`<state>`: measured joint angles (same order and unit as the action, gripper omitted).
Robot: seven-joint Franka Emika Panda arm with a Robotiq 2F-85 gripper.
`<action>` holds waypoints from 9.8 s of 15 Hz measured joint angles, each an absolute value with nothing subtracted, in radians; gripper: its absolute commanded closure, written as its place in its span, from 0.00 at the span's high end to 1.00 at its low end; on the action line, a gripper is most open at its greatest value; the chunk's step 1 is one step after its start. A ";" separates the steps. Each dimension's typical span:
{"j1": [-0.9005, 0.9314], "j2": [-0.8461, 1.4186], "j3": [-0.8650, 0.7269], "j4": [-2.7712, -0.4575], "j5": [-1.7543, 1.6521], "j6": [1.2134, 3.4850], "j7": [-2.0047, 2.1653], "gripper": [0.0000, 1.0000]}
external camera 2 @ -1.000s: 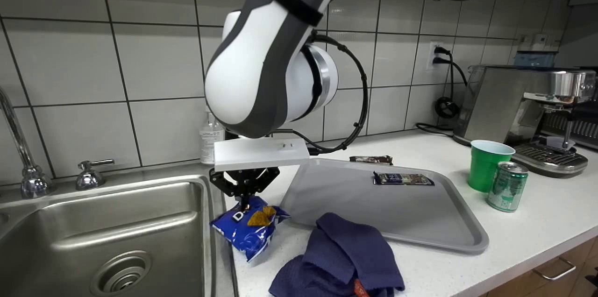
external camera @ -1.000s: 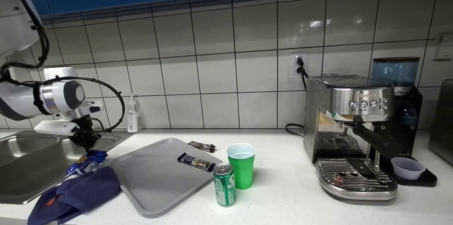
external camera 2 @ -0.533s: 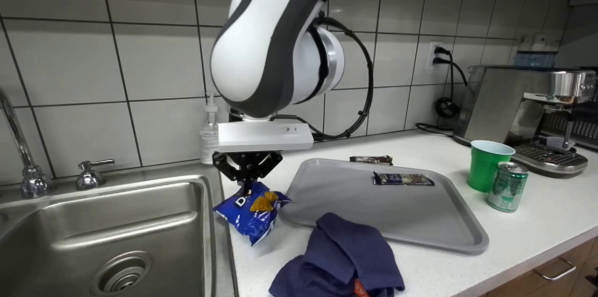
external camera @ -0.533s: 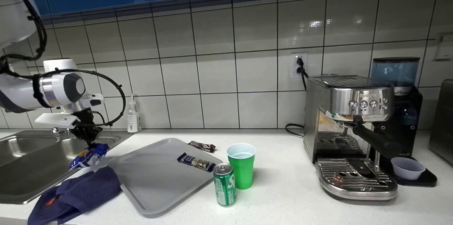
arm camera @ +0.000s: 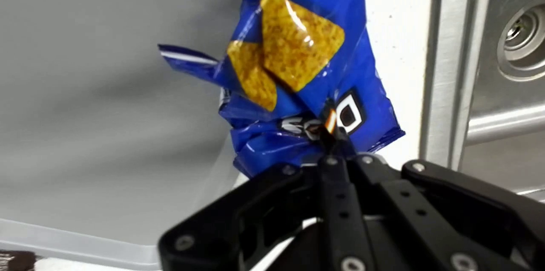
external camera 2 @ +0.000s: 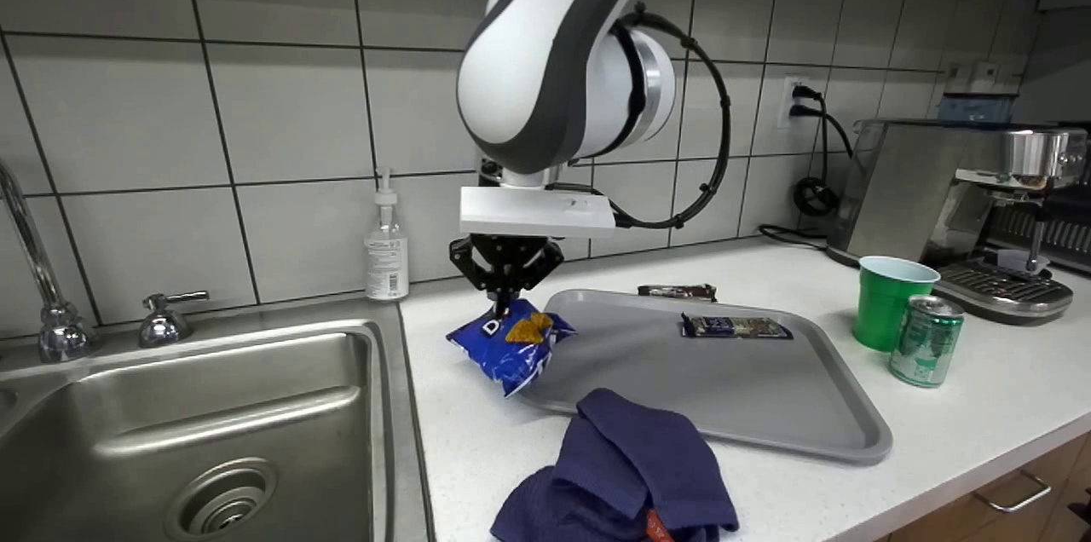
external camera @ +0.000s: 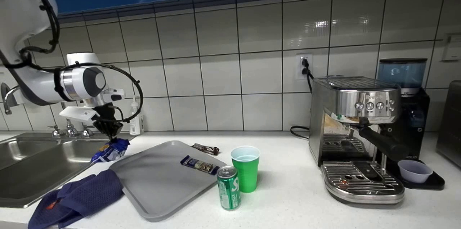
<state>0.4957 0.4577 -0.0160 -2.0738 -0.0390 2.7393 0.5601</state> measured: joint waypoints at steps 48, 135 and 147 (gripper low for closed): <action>0.284 0.371 -0.029 -2.221 0.120 2.768 0.747 1.00; 0.641 0.350 -0.055 -2.549 -0.102 2.938 0.822 0.05; 0.600 0.292 0.008 -2.595 -0.052 2.962 0.803 0.05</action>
<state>0.6001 0.2919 0.0085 -2.5952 -0.0519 2.9618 0.8029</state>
